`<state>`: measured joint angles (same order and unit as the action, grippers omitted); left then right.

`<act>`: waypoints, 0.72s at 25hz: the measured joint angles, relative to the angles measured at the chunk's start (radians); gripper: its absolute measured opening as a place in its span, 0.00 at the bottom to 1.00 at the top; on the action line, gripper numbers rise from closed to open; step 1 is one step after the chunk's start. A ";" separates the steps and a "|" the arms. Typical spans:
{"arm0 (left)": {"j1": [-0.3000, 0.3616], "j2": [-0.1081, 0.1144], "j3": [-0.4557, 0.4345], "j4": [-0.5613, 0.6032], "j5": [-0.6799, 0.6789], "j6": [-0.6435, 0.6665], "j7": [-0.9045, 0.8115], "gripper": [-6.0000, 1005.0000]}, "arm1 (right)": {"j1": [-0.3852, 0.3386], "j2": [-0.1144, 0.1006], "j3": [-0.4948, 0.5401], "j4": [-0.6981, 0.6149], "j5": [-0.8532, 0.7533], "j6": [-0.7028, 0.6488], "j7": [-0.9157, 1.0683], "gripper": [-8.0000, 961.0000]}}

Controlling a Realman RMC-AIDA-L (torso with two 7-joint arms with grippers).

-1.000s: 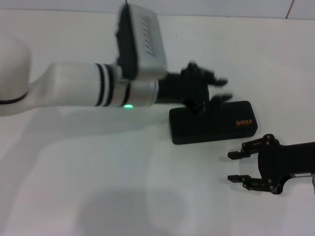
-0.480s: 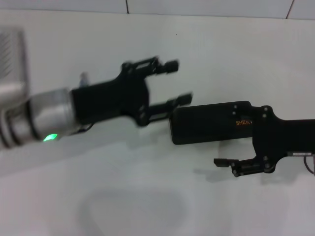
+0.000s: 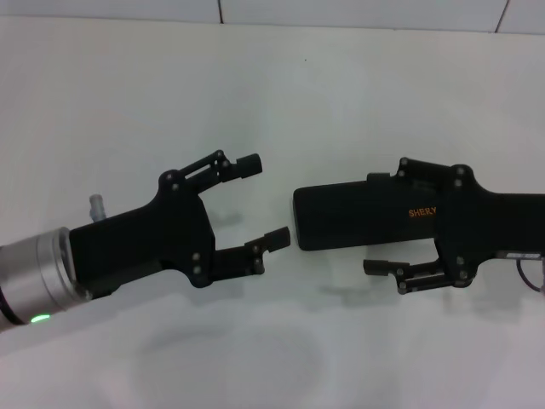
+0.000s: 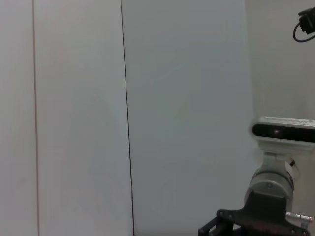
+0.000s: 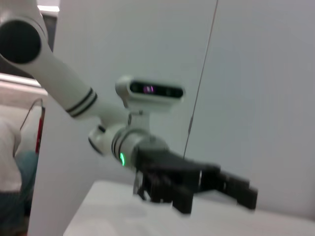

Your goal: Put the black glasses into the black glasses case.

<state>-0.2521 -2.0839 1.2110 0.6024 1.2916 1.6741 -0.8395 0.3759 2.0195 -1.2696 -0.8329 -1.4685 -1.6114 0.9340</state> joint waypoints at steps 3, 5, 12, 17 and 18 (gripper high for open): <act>-0.011 0.000 -0.001 -0.016 0.009 0.002 0.001 0.86 | 0.011 -0.004 0.007 0.066 0.064 -0.018 -0.058 0.91; -0.017 0.000 0.003 -0.013 0.011 0.009 0.001 0.86 | 0.018 -0.006 0.008 0.101 0.096 -0.019 -0.093 0.91; -0.072 0.013 0.004 -0.034 0.038 0.013 -0.003 0.86 | 0.048 -0.005 0.057 0.163 0.111 -0.020 -0.125 0.91; -0.119 0.025 0.000 -0.027 0.087 0.016 -0.016 0.86 | 0.065 -0.002 0.063 0.213 0.112 -0.014 -0.140 0.91; -0.119 0.025 0.000 -0.027 0.087 0.016 -0.016 0.86 | 0.065 -0.001 0.063 0.223 0.112 -0.011 -0.147 0.91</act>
<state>-0.3711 -2.0588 1.2106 0.5752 1.3781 1.6897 -0.8552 0.4414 2.0187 -1.2064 -0.6103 -1.3561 -1.6225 0.7874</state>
